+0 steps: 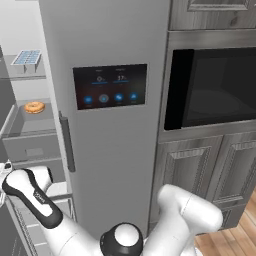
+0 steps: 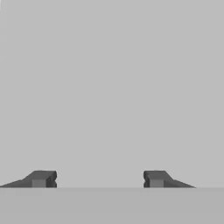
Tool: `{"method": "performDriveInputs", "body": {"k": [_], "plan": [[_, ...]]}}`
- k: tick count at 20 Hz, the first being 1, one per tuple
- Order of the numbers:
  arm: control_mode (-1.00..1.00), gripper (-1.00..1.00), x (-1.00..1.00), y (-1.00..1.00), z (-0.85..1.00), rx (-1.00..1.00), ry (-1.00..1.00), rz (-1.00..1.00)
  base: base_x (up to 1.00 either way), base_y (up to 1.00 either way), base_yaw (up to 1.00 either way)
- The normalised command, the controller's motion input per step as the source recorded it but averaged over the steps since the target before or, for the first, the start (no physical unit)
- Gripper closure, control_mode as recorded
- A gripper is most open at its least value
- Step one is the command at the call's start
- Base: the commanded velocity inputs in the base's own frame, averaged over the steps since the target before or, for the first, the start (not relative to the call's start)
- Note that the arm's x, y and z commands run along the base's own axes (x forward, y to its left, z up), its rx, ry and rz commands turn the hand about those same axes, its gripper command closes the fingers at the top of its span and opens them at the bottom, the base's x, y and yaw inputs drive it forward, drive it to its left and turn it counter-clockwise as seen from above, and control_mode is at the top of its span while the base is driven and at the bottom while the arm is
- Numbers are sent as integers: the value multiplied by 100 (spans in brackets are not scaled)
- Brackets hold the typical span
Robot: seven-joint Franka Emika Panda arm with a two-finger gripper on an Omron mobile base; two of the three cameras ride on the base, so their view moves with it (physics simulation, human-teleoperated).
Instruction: Open the freezer door, pick up the ice cube tray from the freezer, and place it on the dining counter.
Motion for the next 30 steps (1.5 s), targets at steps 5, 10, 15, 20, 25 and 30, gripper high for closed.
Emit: {"method": "performDriveInputs", "body": {"k": [5, 10, 15, 20, 25, 30], "plan": [[-100, -100, -3, -23, 7, 0, -3, 1, 0, 0, 0], [-100, -100, -8, -68, 26, 0, -2, -7, 0, 0, 0], [-100, -100, -1, -71, 33, 0, 0, -9, 0, 0, 0], [-100, -100, -12, -76, 34, 0, 0, -12, 0, 0, 0], [-100, -100, -33, -76, 35, 0, 0, -18, 0, 0, 0], [-100, -100, -38, -75, 29, 0, 0, -29, 0, 0, 0]]}}
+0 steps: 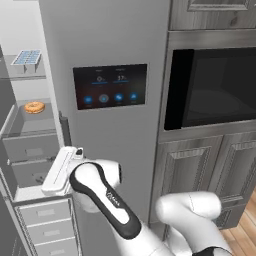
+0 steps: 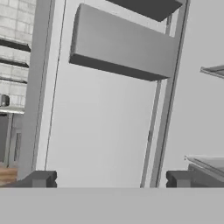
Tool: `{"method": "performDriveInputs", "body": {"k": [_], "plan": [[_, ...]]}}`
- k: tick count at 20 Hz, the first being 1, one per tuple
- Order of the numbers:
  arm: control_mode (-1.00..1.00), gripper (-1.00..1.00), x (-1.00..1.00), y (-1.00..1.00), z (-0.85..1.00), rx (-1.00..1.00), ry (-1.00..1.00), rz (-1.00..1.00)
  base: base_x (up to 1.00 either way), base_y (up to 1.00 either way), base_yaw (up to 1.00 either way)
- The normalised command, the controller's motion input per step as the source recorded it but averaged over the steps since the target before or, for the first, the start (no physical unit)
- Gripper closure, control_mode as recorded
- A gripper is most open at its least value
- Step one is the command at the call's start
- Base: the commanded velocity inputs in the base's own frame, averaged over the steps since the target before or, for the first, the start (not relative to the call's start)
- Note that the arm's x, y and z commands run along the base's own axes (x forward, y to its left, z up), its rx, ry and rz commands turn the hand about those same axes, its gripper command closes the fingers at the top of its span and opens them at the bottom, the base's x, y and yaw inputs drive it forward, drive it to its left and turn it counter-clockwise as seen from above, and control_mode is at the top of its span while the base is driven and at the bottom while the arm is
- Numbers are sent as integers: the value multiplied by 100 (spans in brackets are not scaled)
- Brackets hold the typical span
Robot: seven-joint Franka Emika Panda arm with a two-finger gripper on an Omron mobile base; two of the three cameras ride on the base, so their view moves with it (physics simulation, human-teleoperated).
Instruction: Open the freezer door, pick up the ice cube tray from the freezer, and place it on the dining counter.
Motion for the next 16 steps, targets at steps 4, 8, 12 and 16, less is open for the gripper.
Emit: {"method": "performDriveInputs", "body": {"k": [4, 8, 12, 16], "plan": [[-100, -100, -32, -79, 29, 0, 0, -29, 0, 0, 0], [-100, -100, -23, -85, 26, 0, 1, -27, 0, 0, 0], [-100, -100, -8, -84, 36, 0, 7, -26, 0, 0, 0], [-100, -100, -1, -85, 47, 0, 19, -23, 0, 0, 0]]}}
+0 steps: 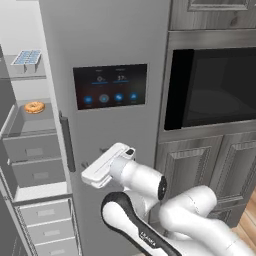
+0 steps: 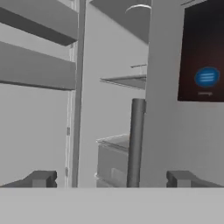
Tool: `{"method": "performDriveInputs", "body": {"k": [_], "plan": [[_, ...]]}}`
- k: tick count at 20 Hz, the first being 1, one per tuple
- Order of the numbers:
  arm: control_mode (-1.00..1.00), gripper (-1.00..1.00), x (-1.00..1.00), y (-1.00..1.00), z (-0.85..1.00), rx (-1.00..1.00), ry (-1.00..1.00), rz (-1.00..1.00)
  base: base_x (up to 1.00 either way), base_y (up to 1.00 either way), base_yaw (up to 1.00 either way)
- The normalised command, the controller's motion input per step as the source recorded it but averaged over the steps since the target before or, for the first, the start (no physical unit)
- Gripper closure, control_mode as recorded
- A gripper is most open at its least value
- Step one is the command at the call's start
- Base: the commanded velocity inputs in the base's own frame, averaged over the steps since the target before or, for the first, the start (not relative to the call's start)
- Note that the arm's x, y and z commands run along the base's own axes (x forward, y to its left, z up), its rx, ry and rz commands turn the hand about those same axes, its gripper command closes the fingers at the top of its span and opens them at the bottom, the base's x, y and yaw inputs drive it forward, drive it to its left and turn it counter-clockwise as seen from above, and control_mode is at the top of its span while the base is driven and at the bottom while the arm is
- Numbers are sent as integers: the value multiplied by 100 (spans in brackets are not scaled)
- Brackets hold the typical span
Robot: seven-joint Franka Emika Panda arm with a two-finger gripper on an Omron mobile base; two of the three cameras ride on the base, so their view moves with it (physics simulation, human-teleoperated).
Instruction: Open the freezer door, pick up the ice cube tray from the freezer, and place it on the dining counter.
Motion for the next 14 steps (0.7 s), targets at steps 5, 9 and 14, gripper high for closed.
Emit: {"method": "performDriveInputs", "body": {"k": [5, 9, 14], "plan": [[-100, -100, -5, -88, 41, 0, 23, -20, 0, 0, 0], [-100, -100, -8, -87, 34, 0, 21, -19, 0, 0, 0], [-100, -100, -4, -63, 46, 0, 24, -22, 0, 0, 0]]}}
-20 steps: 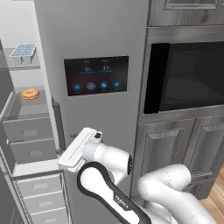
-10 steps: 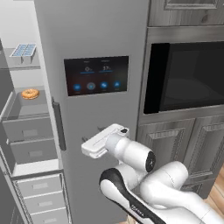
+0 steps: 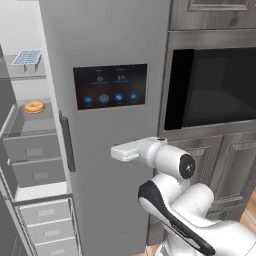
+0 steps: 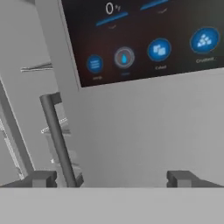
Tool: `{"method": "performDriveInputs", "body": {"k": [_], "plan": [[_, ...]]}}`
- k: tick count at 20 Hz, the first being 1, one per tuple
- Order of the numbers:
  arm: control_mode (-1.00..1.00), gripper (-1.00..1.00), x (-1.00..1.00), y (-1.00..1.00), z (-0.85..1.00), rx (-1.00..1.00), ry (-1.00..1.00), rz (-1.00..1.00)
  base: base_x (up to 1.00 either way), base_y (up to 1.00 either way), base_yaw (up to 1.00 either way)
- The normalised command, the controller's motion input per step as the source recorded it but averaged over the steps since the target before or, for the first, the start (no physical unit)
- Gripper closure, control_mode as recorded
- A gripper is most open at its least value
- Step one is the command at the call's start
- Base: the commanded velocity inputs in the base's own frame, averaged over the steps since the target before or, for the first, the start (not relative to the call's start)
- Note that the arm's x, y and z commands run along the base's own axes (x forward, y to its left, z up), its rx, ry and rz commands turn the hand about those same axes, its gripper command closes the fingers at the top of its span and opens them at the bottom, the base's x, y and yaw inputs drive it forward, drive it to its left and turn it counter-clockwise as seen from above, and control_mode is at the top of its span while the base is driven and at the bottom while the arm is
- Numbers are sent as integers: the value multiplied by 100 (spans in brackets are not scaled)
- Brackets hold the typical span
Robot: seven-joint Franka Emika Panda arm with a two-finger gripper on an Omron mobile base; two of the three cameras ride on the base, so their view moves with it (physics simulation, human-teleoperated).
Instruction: Open the freezer door, pick up the ice cube tray from the freezer, and place it on the dining counter.
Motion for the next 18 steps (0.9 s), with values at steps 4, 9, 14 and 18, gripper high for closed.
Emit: {"method": "performDriveInputs", "body": {"k": [4, 9, 14, 18], "plan": [[-100, -100, -30, -73, 33, 0, 18, -23, 0, 0, 0], [-100, -100, -53, -88, 18, 0, 10, -19, 0, 0, 0], [-100, -100, -51, -80, 3, -7, 2, -4, 0, 0, 0], [-100, -100, -49, -53, -2, -17, 0, 0, 0, 0, 0]]}}
